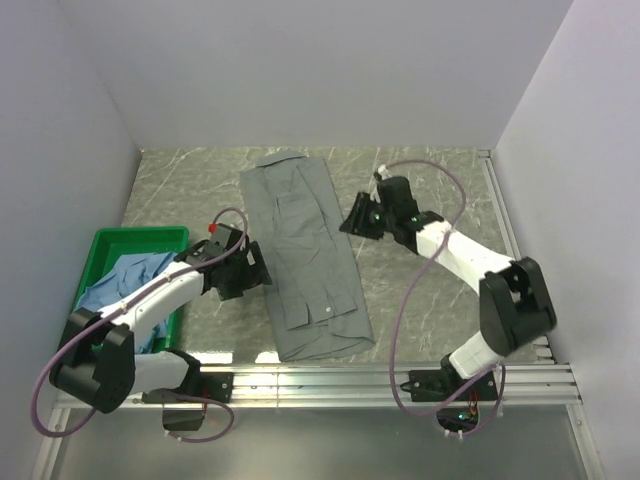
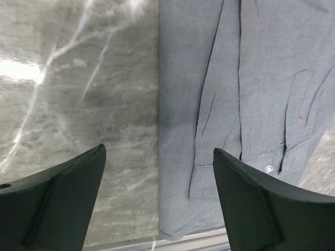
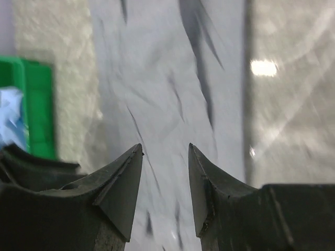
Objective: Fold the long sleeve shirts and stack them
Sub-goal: Fold the shirt
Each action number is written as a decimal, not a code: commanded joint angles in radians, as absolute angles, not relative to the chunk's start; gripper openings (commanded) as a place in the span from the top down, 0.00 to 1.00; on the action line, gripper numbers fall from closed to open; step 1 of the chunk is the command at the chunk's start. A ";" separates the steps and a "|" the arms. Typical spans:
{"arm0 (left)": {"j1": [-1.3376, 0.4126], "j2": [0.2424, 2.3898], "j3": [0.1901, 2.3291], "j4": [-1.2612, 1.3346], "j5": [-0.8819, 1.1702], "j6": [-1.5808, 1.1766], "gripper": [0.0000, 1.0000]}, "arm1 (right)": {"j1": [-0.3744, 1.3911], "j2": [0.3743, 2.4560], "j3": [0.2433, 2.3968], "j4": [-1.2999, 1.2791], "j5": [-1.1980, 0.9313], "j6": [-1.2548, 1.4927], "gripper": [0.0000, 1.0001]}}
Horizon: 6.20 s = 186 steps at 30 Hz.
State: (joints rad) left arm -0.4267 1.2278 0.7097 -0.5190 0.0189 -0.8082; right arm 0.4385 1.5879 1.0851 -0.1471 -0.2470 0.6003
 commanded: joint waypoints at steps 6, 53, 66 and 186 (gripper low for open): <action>-0.425 1.370 0.762 -0.485 0.097 -0.815 0.27 | 0.453 1.440 0.835 -0.328 -0.229 0.548 0.55; -0.299 1.126 0.717 -0.658 0.115 -0.847 0.16 | 0.509 1.395 0.910 -0.520 -0.239 0.538 0.37; -0.348 1.169 0.597 -0.608 0.268 -0.836 0.21 | 0.517 1.439 0.802 -0.529 -0.345 0.540 0.36; -0.218 1.673 1.141 -0.223 -0.130 -0.871 0.99 | 0.509 2.115 1.798 -0.457 -0.198 0.385 0.99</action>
